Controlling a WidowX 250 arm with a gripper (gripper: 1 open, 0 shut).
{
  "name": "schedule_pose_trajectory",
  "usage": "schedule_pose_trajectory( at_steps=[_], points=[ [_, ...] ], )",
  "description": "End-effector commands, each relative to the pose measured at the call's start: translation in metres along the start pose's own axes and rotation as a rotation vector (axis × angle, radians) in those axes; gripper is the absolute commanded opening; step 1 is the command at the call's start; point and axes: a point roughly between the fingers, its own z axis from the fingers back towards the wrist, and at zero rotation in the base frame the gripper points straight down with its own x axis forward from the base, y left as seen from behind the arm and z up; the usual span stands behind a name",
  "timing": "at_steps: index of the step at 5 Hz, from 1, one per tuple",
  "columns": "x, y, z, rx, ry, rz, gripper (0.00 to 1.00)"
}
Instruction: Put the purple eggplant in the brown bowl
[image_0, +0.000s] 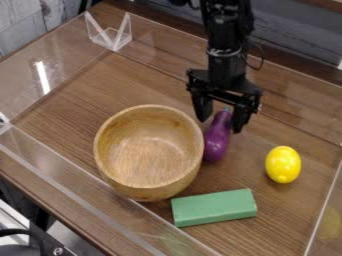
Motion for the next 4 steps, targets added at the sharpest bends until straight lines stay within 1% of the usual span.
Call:
schedule_pose_trajectory(
  at_steps=[1,2,3,4],
  points=[
    [0.0085,-0.0044,0.007,0.013,-0.041,-0.018,1.0],
    [0.0117,-0.0048,0.0051,0.016,-0.041,-0.02,1.0],
    [0.0106,-0.0038,0.0043,0.017,-0.039,-0.015,0.0],
    [0.0052,-0.0026,0.0103,0.011,-0.038,-0.01,0.0]
  ],
)
